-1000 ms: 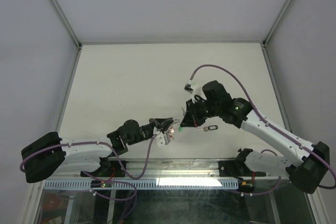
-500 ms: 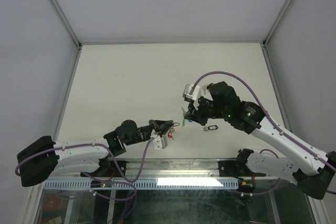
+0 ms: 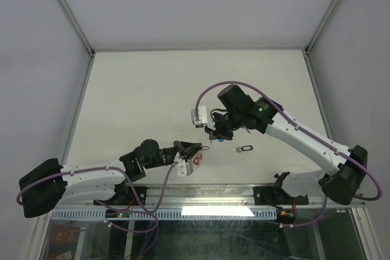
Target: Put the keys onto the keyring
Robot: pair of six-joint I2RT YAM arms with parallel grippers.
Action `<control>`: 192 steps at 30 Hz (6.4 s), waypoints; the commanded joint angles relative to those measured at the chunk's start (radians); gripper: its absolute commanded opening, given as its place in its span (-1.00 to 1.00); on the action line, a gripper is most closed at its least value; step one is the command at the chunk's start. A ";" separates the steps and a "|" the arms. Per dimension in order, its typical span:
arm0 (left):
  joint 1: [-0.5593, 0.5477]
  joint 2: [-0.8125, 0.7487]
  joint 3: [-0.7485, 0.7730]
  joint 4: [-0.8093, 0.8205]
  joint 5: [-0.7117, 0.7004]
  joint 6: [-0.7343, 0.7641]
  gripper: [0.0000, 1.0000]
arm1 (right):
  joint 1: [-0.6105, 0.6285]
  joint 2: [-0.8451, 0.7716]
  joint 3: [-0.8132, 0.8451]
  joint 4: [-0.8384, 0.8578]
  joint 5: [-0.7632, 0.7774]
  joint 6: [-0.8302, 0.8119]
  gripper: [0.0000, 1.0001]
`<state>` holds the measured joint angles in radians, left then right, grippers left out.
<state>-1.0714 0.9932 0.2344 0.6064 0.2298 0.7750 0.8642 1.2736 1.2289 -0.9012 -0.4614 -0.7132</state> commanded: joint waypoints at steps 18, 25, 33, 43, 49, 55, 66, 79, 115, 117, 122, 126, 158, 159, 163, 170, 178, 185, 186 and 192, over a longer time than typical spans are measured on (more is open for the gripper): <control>0.007 -0.021 0.005 0.049 0.034 0.015 -1.00 | 0.021 0.051 0.026 0.021 -0.147 -0.063 -1.00; 0.007 -0.021 0.006 0.048 0.041 0.015 -1.00 | 0.022 0.062 0.015 0.046 -0.163 -0.060 -1.00; 0.007 -0.026 0.003 0.049 0.058 0.018 -1.00 | 0.024 0.077 0.013 0.049 -0.178 -0.064 -1.00; 0.007 -0.028 0.003 0.049 0.059 0.020 -1.00 | 0.024 0.089 0.014 0.037 -0.192 -0.082 -1.00; 0.007 -0.030 0.003 0.047 0.064 0.020 -1.00 | 0.024 0.095 0.014 0.022 -0.213 -0.103 -1.00; 0.007 -0.030 0.005 0.037 0.080 0.025 -1.00 | 0.024 0.110 0.021 -0.011 -0.246 -0.140 -1.00; 0.007 -0.021 0.014 0.015 0.101 0.032 -1.00 | 0.024 0.126 0.056 -0.105 -0.282 -0.224 -1.00; 0.007 -0.028 0.017 -0.002 0.142 0.041 -1.00 | 0.022 0.087 0.040 -0.018 -0.192 -0.161 -1.00; 0.007 -0.022 0.031 -0.031 0.187 0.049 -1.00 | 0.025 0.170 0.096 -0.154 -0.362 -0.363 -1.00; 0.007 -0.022 0.030 -0.031 0.187 0.050 -1.00 | 0.025 0.173 0.096 -0.158 -0.366 -0.367 -1.00; 0.007 -0.021 0.031 -0.033 0.187 0.050 -1.00 | 0.028 0.182 0.098 -0.169 -0.378 -0.378 -1.00; 0.007 -0.021 0.032 -0.034 0.187 0.050 -1.00 | 0.031 0.187 0.101 -0.173 -0.384 -0.383 -1.00; 0.007 -0.018 0.040 -0.047 0.168 0.043 -1.00 | 0.036 0.185 0.110 -0.268 -0.426 -0.454 -1.00; 0.007 -0.017 0.041 -0.047 0.162 0.040 -1.00 | 0.036 0.179 0.100 -0.256 -0.422 -0.446 -1.00; 0.007 -0.016 0.047 -0.052 0.142 0.025 -1.00 | 0.036 0.148 0.061 -0.204 -0.415 -0.418 -1.00; 0.007 -0.007 0.063 -0.071 0.126 0.009 -1.00 | 0.035 0.125 0.041 -0.203 -0.404 -0.413 -1.00; 0.007 -0.002 0.072 -0.078 0.108 -0.005 -1.00 | 0.040 0.104 0.027 -0.201 -0.411 -0.411 -1.00; 0.007 0.004 0.079 -0.086 0.094 -0.011 -1.00 | 0.047 0.097 0.017 -0.208 -0.404 -0.413 -1.00; 0.007 0.004 0.080 -0.089 0.093 -0.012 -1.00 | 0.047 0.095 0.015 -0.209 -0.402 -0.414 -1.00; 0.007 0.008 0.085 -0.095 0.086 -0.014 -1.00 | 0.050 0.075 0.011 -0.219 -0.397 -0.419 -1.00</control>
<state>-1.0721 0.9951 0.2745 0.4873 0.3653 0.7704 0.8967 1.4052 1.2449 -1.1042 -0.8131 -1.1316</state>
